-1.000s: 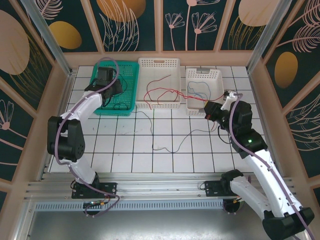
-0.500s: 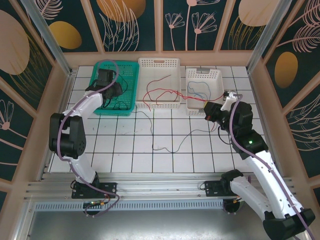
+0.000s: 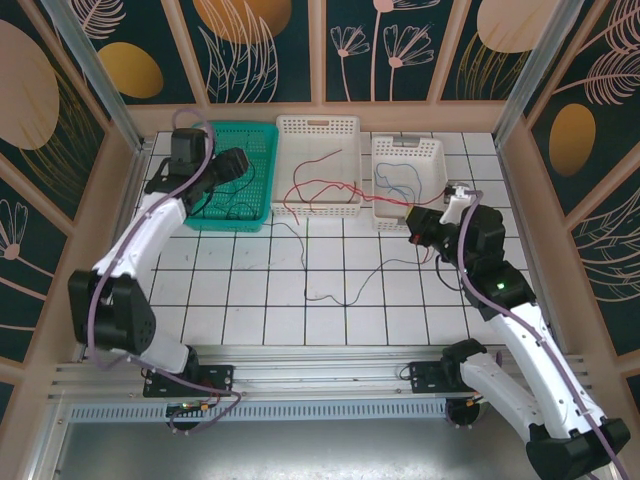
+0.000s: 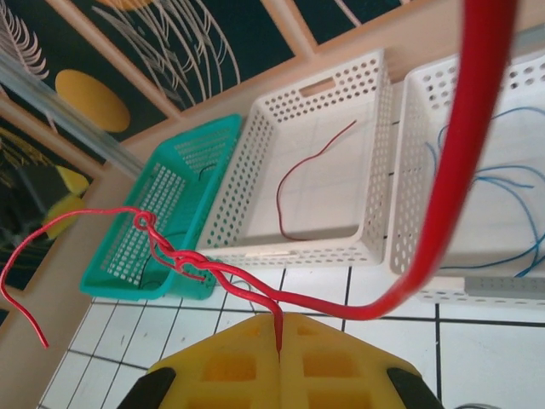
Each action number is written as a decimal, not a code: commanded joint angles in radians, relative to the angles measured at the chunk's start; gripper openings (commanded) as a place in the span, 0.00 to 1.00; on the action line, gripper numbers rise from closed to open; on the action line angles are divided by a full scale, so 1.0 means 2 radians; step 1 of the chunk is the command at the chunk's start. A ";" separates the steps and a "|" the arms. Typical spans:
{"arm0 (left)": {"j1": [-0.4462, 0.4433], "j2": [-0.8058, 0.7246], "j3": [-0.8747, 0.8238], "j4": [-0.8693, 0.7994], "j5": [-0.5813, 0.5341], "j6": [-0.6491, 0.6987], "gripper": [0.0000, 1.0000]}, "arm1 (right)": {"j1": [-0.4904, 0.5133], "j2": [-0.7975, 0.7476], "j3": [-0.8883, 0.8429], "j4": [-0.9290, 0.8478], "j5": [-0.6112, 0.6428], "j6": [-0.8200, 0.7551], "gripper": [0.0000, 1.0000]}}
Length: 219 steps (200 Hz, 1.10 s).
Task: Untangle the cables
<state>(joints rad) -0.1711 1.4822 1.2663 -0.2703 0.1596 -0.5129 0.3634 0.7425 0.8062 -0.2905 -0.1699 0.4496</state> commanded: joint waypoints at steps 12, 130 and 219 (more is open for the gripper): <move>-0.038 -0.081 -0.081 0.030 0.117 -0.040 0.72 | 0.007 0.001 -0.025 0.036 -0.060 -0.013 0.00; -0.116 -0.243 -0.289 0.183 0.206 -0.148 0.75 | 0.042 0.019 -0.046 0.062 -0.087 -0.010 0.00; -0.122 -0.295 -0.335 0.194 0.244 -0.154 0.73 | 0.044 0.026 -0.045 0.066 -0.085 0.000 0.00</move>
<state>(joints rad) -0.4118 0.9127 0.6243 0.0788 0.6155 -0.8169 0.4416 0.7887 0.7208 -0.2054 -0.3344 0.4438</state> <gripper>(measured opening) 0.743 0.057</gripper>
